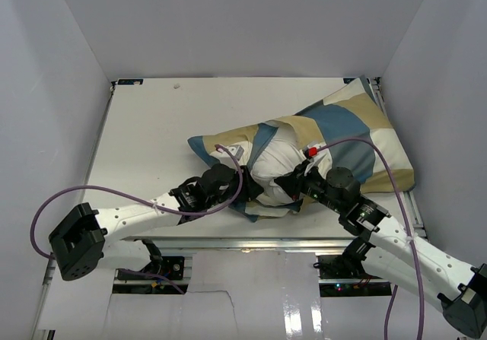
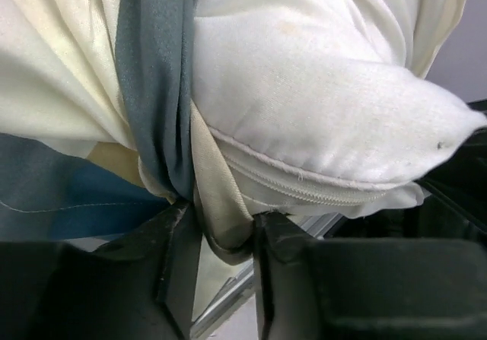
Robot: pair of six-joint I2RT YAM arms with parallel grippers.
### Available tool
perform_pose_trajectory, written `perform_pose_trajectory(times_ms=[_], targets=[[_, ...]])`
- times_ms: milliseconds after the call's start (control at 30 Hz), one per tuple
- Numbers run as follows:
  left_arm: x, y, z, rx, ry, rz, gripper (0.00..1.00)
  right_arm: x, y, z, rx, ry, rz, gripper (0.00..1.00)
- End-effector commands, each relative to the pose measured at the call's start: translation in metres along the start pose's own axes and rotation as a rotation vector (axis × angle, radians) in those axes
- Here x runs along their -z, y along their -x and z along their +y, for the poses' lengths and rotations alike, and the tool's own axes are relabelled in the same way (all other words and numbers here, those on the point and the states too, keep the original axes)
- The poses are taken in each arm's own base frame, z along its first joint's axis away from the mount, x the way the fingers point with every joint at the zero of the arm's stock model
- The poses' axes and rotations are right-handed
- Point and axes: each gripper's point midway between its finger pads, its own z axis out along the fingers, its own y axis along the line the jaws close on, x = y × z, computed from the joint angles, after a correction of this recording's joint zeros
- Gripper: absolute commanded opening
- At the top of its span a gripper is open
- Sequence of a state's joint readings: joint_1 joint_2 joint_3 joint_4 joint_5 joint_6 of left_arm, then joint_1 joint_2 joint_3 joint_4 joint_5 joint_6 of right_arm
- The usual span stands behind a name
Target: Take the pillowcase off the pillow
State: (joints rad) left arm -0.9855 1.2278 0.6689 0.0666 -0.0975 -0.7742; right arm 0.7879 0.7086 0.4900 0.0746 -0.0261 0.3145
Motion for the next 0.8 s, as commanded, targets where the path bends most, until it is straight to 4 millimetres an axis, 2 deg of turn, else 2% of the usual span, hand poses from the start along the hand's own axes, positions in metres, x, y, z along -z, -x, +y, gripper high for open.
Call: perform_pose_trajectory(times_ms=[0,33,100,133,167,200,233,333,367,433,467,500,533,600,700,767], targets=[[0.003,0.011,0.007,0.03,0.044,-0.064,0.35,0.006,0.037,0.006,0.005,0.004,-0.138,0.08],[0.006,0.01,0.013,0.035,0.067,-0.076,0.24,0.01,0.041,0.004,0.027,-0.011,-0.146,0.08],[0.014,0.013,0.03,0.044,0.126,-0.119,0.11,0.015,0.045,0.004,0.06,-0.02,-0.14,0.08],[0.023,0.014,0.037,0.045,0.156,-0.128,0.01,0.021,0.049,0.004,0.082,-0.029,-0.131,0.08],[0.027,0.015,0.047,0.042,0.2,-0.139,0.0,0.024,0.053,0.004,0.09,-0.036,-0.137,0.08],[0.034,0.015,0.057,0.046,0.242,-0.137,0.0,0.03,0.049,-0.003,0.093,-0.073,-0.111,0.08],[0.037,0.016,0.064,0.048,0.267,-0.144,0.0,0.035,0.057,-0.004,0.096,-0.088,-0.14,0.08],[0.049,0.02,0.081,0.064,0.317,-0.176,0.0,0.053,0.065,-0.014,0.088,-0.156,-0.17,0.08],[0.052,0.022,0.085,0.069,0.326,-0.185,0.0,0.057,0.059,-0.018,0.08,-0.177,-0.157,0.08],[0.057,0.026,0.092,0.077,0.337,-0.193,0.0,0.069,0.06,-0.024,0.067,-0.212,-0.188,0.08],[0.06,0.029,0.089,0.08,0.323,-0.201,0.0,0.071,0.057,-0.026,0.064,-0.222,-0.187,0.08],[0.061,0.029,0.087,0.076,0.313,-0.2,0.1,0.072,0.05,-0.032,0.062,-0.242,-0.175,0.08],[0.061,0.03,0.082,0.074,0.285,-0.194,0.11,0.074,0.049,-0.033,0.06,-0.246,-0.18,0.08],[0.061,0.03,0.075,0.066,0.253,-0.185,0.1,0.072,0.042,-0.033,0.057,-0.241,-0.163,0.08],[0.058,0.026,0.064,0.047,0.187,-0.161,0.0,0.07,0.04,-0.024,0.055,-0.187,-0.156,0.08],[0.056,0.025,0.055,0.046,0.135,-0.152,0.0,0.067,0.039,-0.019,0.044,-0.153,-0.165,0.08]])
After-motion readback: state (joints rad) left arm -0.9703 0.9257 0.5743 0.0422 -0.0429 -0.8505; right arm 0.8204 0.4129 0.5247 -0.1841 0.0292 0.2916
